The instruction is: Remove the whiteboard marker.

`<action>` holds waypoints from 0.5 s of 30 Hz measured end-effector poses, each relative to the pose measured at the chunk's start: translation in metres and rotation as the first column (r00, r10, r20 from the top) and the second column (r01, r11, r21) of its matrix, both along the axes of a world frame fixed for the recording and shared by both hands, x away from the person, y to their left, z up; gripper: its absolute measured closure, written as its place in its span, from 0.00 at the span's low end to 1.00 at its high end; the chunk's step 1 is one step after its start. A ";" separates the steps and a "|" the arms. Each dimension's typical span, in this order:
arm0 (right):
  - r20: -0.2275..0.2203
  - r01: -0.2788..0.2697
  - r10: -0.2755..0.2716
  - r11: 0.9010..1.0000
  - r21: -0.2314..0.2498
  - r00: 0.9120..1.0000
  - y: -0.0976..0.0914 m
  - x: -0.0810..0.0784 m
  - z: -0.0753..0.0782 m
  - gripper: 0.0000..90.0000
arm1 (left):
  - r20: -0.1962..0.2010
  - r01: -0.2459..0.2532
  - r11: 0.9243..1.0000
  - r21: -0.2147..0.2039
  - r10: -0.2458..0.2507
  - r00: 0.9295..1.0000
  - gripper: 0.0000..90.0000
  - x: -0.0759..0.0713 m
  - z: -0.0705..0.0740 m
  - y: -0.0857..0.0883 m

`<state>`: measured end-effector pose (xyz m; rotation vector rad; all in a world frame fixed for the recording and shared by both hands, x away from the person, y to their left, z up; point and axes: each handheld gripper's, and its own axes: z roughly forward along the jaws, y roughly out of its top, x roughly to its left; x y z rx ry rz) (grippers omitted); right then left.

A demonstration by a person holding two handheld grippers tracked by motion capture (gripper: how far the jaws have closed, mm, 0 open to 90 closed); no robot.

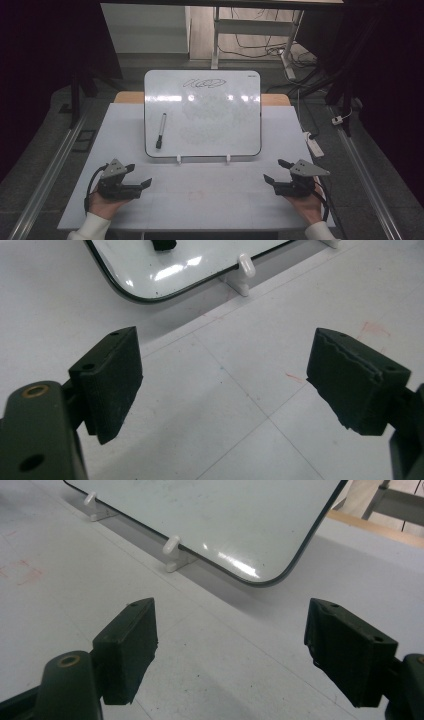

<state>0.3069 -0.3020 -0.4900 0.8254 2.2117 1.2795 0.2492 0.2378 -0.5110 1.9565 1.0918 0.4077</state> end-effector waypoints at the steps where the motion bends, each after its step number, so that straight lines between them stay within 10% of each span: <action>1: -0.001 0.000 0.000 1.000 0.003 1.000 0.000 0.001 0.000 0.24 | 0.004 0.000 1.000 0.005 0.000 1.000 0.18 0.000 0.000 0.000; 15: -0.002 0.017 -0.017 1.000 -0.020 1.000 0.002 0.002 -0.003 0.25 | 0.050 -0.010 0.999 0.047 0.008 0.999 0.19 -0.006 0.008 -0.007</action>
